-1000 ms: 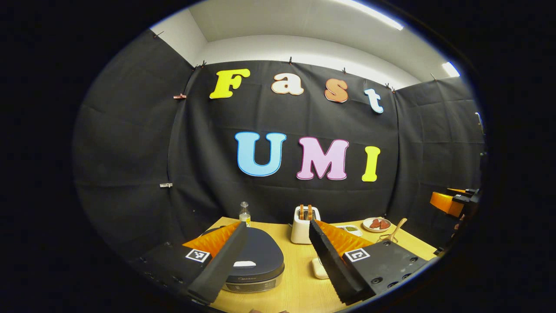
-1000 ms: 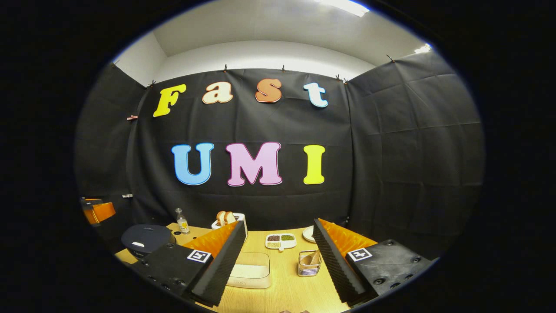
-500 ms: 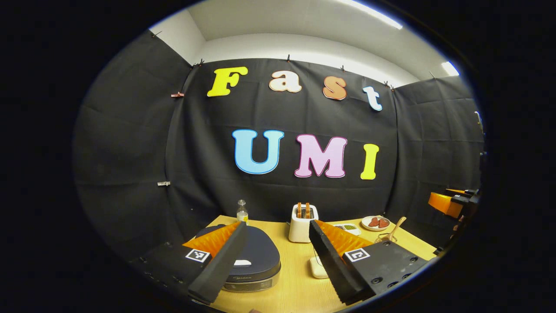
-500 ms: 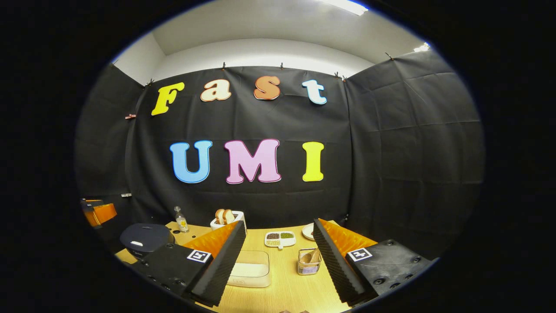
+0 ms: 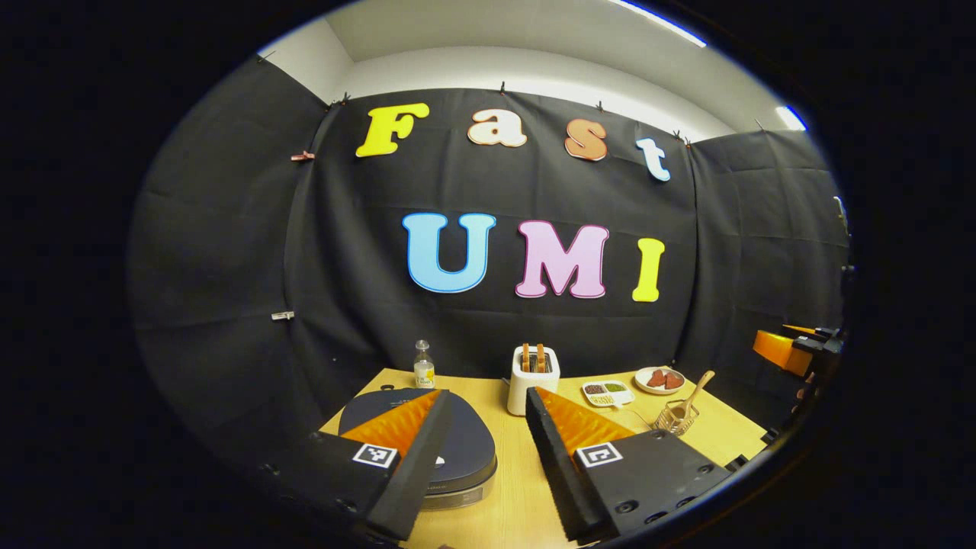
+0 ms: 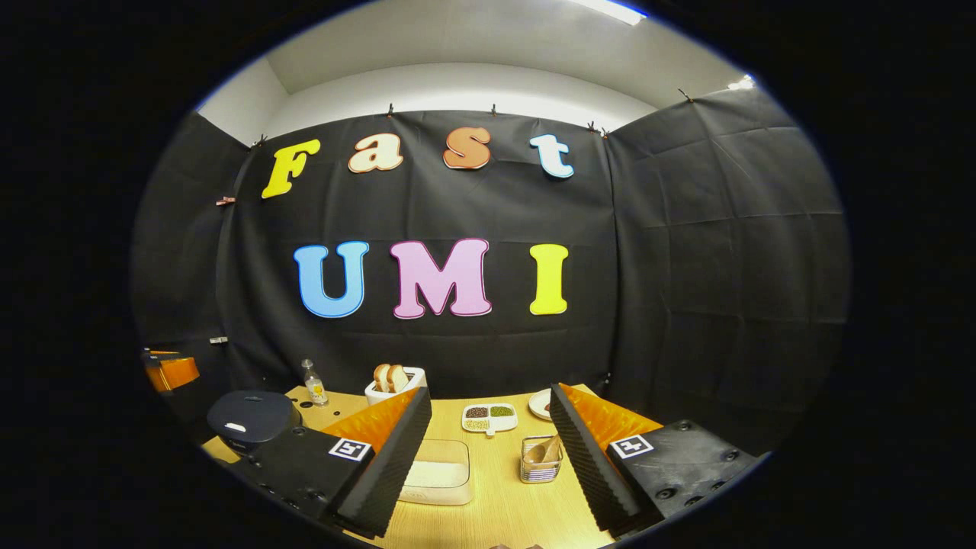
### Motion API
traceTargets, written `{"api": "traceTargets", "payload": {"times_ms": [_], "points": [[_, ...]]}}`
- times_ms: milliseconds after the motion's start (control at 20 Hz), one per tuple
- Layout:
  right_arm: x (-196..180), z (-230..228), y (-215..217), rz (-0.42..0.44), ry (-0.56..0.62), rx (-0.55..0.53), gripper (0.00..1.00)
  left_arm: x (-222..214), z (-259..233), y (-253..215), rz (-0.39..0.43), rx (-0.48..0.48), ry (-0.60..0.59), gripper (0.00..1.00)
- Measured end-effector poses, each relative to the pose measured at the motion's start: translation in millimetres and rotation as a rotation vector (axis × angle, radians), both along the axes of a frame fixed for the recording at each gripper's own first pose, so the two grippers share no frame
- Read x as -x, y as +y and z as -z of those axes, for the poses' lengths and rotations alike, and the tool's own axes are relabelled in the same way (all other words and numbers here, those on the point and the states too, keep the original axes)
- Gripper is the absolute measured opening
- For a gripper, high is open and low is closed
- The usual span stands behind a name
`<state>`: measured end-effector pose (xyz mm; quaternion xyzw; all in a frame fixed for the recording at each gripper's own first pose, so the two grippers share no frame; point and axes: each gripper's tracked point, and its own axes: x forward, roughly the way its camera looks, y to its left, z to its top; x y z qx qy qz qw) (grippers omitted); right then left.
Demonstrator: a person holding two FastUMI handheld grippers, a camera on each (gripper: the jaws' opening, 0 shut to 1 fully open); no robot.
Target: Close the left gripper, press the button to open the rice cooker; take a wooden spoon from the chopstick holder with the right hand, scoop a spoonful of rice and pour it into the rice cooker, then put the wooden spoon back into the chopstick holder.
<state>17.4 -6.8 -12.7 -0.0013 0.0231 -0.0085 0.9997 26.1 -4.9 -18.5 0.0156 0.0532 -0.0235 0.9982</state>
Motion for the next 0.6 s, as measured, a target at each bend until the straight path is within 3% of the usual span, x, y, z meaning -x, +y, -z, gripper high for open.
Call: {"api": "traceTargets", "payload": {"times_ms": [150,400,600], "points": [[-19.2,4.1,1.2,-0.011,0.017,0.007,0.98,-9.9,6.0,9.0,-0.008,0.008,0.042,0.59],[-39.6,12.6,-2.1,-0.029,0.043,0.001,0.98,-27.7,20.1,26.8,-0.049,0.004,0.107,0.24],[-57.1,25.2,-7.2,-0.041,0.07,-0.001,0.97,-41.3,37.0,43.5,-0.097,0.065,0.172,0.08]]}}
